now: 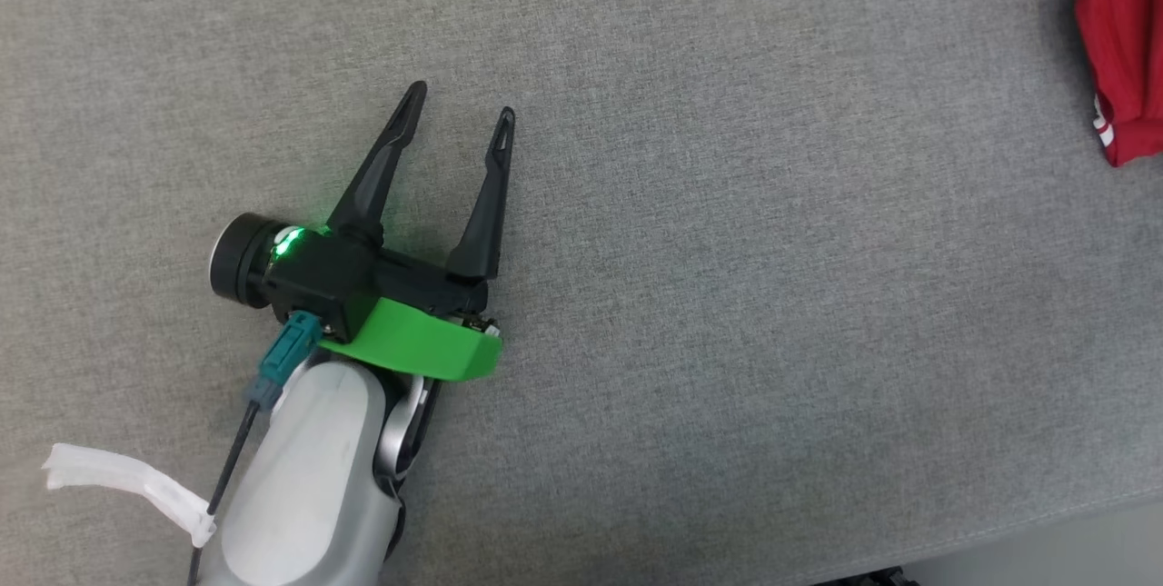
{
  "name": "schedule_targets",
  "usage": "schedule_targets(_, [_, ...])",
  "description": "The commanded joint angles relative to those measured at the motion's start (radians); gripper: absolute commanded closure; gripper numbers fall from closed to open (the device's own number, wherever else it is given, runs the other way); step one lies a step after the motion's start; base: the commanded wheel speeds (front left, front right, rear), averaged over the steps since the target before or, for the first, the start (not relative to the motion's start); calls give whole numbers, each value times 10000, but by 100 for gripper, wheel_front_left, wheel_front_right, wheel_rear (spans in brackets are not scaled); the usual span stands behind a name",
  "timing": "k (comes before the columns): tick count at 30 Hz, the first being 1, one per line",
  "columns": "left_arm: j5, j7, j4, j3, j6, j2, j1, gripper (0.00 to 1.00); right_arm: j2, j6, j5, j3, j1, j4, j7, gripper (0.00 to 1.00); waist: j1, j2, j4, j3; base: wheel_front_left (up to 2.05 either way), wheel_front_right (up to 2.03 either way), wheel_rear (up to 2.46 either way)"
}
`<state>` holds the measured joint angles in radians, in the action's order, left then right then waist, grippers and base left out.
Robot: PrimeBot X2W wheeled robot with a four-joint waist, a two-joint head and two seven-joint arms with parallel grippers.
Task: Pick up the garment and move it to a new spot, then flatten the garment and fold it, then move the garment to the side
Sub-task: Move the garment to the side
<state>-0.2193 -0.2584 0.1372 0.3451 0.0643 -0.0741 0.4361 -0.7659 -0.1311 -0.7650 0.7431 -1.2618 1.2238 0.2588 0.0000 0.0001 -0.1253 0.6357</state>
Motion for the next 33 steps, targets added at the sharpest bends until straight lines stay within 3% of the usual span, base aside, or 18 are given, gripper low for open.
schedule_targets(1, [-75, -26, 200, -141, -76, -118, -262, 0, -83, 4, 318, -275, -314, -57, 75, 0, 0, -1, 70, -447, 0, 0, 0])
schedule_targets(8, [-301, -70, -23, -681, -123, -103, -696, 0, 68, 5, 1741, -2439, 718, -1991, 58, 0, 0, -1, 120, -1940, 0, 0, 0])
schedule_targets(17, [-458, -66, -472, -1706, -142, -259, -1963, 0, 1128, 4, 3223, -5353, 4013, -5839, 61, 0, 0, -1, 313, -4244, 0, 0, 0])
schedule_targets(26, [-645, -68, -722, -2364, -153, -266, -3114, 0, 2412, 4, 3683, -6621, 7472, -8800, 63, 0, 0, -1, 677, -5811, 0, 0, 0])
schedule_targets(33, [-565, -67, -820, -3044, -383, -292, -4038, 0, 3475, 4, 3864, -6927, 9870, -10332, 62, 0, 0, -1, 881, -6334, 0, 0, 0])
